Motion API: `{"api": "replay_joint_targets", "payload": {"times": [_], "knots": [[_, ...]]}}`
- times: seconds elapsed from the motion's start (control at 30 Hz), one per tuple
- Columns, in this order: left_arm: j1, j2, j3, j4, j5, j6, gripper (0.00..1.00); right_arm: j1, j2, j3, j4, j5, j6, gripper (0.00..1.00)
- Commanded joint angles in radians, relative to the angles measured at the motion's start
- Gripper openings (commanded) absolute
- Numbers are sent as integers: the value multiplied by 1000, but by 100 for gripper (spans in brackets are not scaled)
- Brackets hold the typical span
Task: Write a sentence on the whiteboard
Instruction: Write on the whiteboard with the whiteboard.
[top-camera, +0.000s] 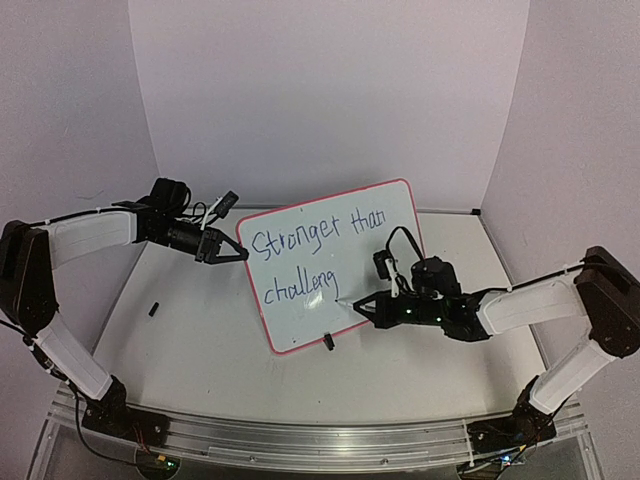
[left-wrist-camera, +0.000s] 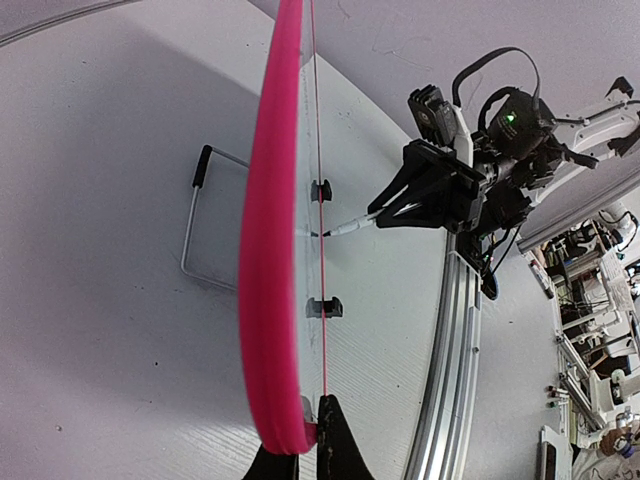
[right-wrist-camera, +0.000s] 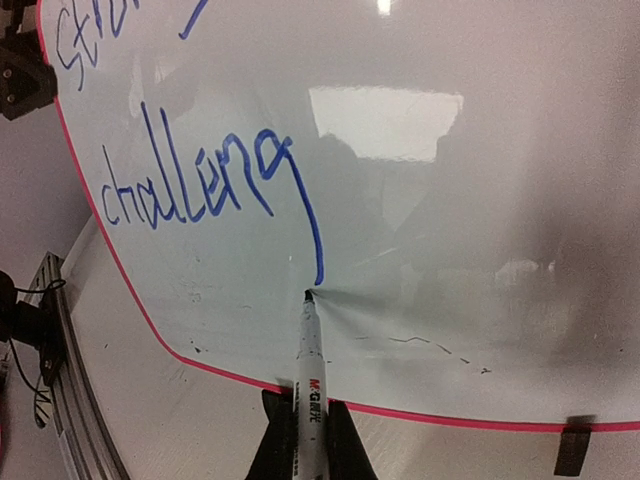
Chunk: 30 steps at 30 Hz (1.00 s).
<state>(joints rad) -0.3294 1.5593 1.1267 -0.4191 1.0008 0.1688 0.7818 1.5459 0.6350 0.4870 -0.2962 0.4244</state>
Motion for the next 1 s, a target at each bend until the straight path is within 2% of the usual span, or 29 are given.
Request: {"api": "replay_joint_targets", "payload": {"times": [0.0, 0.17, 0.43, 0.97], "knots": [[-41, 29, 29, -2, -36, 66, 0, 50, -9, 22, -3, 23, 1, 0], [-42, 28, 29, -3, -37, 67, 0, 63, -1, 79, 39, 22, -3, 0], [-42, 18, 29, -4, -42, 69, 0, 63, -111, 127, 47, 52, -21, 0], [-42, 26, 28, -3, -40, 67, 0, -33, -111, 62, 26, 29, -22, 0]]}}
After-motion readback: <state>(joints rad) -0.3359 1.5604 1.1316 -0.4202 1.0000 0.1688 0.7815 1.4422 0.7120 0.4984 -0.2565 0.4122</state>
